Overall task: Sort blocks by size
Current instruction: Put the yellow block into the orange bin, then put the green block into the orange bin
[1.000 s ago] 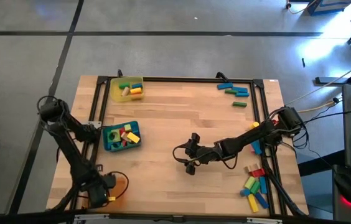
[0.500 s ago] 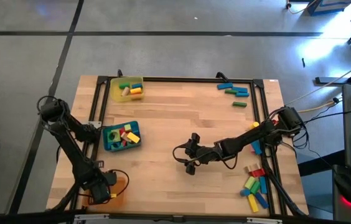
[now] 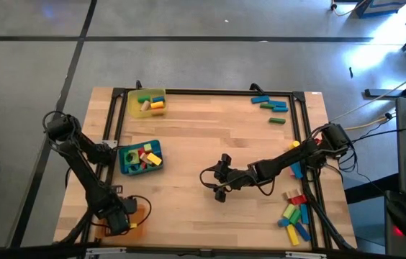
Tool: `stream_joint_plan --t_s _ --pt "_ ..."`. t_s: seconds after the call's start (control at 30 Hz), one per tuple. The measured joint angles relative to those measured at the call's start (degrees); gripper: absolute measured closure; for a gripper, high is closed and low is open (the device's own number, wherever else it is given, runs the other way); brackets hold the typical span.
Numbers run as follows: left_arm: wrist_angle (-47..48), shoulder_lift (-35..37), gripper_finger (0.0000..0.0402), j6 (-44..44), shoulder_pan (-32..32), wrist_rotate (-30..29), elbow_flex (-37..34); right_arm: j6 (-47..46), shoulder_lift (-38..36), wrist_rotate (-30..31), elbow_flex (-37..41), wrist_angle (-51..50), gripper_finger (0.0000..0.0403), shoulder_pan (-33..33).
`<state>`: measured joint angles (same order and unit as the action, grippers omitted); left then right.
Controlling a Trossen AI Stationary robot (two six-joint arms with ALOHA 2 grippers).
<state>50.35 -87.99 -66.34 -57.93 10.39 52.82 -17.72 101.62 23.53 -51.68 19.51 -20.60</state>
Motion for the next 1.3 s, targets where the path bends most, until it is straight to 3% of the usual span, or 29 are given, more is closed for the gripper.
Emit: stream_joint_plan --t_s 0.23,0.33,0.43,0.67,0.77,1.1,1.3 --pt "-0.2 2.0 0.0197 0.9 2.5 2.1 0.3 0.0 0.0 0.0 0.0 0.0 0.0127 0.0" --pt "-0.2 4.7 0.0198 2.4 3.2 -0.9 0.9 0.0 0.0 0.0 0.0 -0.1 0.0127 0.0" --pt "-0.3 8.1 0.0203 4.7 3.7 -7.6 1.3 0.0 0.0 0.0 0.0 -0.1 0.0127 0.0" --pt "-0.5 15.0 0.0205 16.2 4.6 -29.1 1.3 -0.2 0.0 -0.6 0.0 0.5 0.0127 0.0" --pt "-2.8 17.1 0.0205 22.3 6.0 -34.6 0.8 -0.7 0.0 -1.3 0.0 0.2 0.0127 0.0" --pt "-30.9 25.2 0.0206 47.7 16.5 -35.2 -13.8 -5.6 -2.4 -0.2 0.0 -9.1 0.0127 3.6" --pt "-53.5 28.5 0.0206 59.1 25.2 -30.8 -25.8 -9.1 -10.2 -0.1 0.0 -27.7 0.0127 9.9"
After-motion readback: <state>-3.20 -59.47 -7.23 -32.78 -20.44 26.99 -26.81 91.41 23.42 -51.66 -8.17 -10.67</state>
